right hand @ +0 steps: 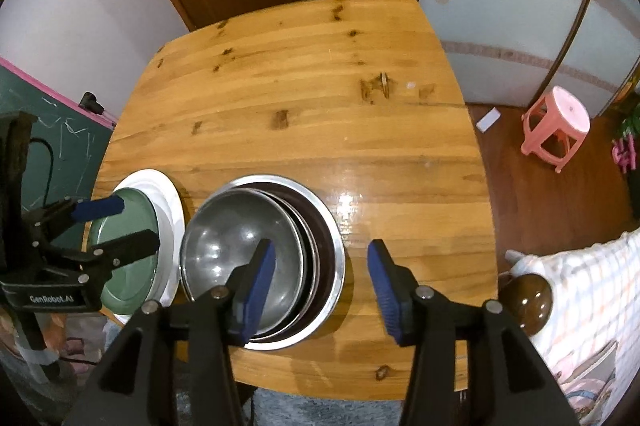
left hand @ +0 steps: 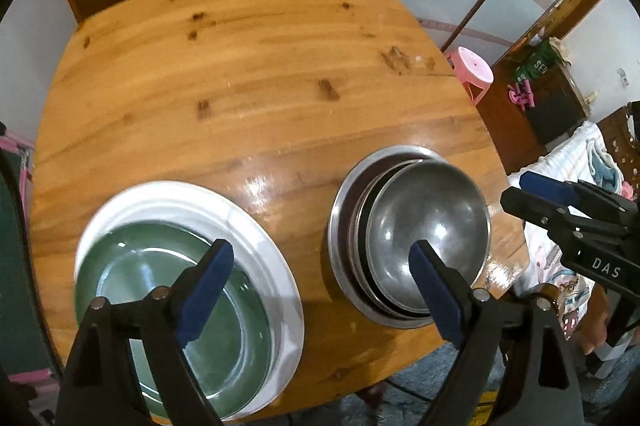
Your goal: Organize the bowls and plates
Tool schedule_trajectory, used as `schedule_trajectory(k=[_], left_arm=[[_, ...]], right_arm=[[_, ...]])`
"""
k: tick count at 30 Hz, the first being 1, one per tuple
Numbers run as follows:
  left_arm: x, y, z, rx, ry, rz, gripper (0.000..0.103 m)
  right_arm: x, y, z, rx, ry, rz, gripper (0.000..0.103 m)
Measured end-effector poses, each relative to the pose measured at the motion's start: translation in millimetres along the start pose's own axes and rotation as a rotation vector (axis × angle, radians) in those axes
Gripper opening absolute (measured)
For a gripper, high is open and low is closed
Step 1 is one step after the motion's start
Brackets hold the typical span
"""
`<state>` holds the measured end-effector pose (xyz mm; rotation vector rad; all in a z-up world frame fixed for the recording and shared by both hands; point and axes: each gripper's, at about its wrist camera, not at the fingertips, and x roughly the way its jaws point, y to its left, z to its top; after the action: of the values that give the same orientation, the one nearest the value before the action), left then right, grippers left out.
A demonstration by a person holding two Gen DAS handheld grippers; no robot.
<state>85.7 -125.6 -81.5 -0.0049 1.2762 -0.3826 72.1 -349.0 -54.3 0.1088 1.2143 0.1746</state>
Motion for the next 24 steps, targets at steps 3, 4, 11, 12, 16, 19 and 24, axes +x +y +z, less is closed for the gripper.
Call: schedule_trajectory(k=[3, 4, 11, 12, 16, 19, 24], left_arm=[[12.5, -2.1, -1.8, -0.007, 0.03, -0.019, 0.088], [16.4, -3.0, -2.3, -0.006, 0.04, -0.023, 0.088], [44.8, -9.0, -3.6, -0.011, 0.113, -0.069, 0.088], [47.8, -9.1, -3.7, -0.013, 0.121, -0.074, 0.088], [57.9, -7.9, -4.1, -0.026, 0.149, -0.102, 0.088], [62.9, -6.3, -3.8, -0.034, 0.161, -0.114, 0.088], [65.6, -6.5, -3.0, -0.021, 0.159, -0.126, 0.088]], right_arm=[[14.4, -4.2, -0.3, 0.012, 0.04, 0.012, 0.048], [19.6, -5.6, -0.5, 0.015, 0.055, 0.012, 0.048], [47.0, -15.0, -2.7, 0.049, 0.138, 0.057, 0.048], [49.2, -15.5, -2.6, 0.05, 0.145, 0.059, 0.048], [60.1, -19.2, -3.6, 0.067, 0.182, 0.076, 0.048], [65.2, -20.4, -3.6, 0.073, 0.198, 0.09, 0.048], [72.8, -20.6, -3.3, 0.078, 0.223, 0.109, 0.048]])
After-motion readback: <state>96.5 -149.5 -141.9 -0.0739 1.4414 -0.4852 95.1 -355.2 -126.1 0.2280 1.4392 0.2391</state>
